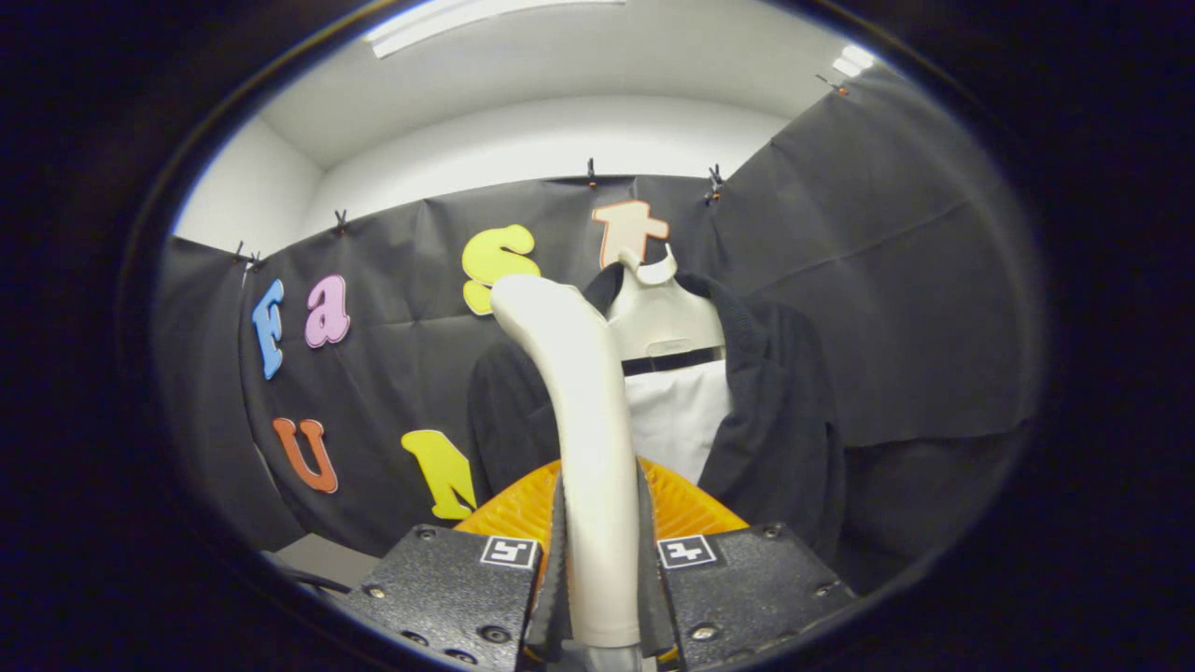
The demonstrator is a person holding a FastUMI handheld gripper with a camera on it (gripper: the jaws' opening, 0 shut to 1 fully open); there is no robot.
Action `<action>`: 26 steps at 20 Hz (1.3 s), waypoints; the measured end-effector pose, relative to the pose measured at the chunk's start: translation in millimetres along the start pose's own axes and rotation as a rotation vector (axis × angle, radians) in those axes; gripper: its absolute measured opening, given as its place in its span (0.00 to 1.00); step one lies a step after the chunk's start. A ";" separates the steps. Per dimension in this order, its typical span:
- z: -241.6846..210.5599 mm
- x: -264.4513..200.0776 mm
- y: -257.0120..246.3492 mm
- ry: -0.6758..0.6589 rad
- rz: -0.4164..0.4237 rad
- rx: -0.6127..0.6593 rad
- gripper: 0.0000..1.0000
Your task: Iron the clothes twice with a garment steamer, once on the left side and once on the right side.
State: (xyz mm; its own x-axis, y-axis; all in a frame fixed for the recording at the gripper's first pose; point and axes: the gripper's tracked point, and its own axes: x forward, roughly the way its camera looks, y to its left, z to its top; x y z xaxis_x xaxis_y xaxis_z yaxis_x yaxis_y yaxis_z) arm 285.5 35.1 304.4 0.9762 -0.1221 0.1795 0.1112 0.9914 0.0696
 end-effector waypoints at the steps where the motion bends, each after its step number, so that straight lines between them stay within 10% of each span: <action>1: -1.4 1.4 4.7 -0.002 -0.001 0.000 0.33; 26: -120.9 -23.5 -21.0 0.186 -0.143 -0.047 0.33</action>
State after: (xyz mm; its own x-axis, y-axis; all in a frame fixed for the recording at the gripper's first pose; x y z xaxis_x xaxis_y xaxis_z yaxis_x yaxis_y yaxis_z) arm 282.8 22.9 180.0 0.9670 -0.2545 -0.0135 0.2548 0.9664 0.0348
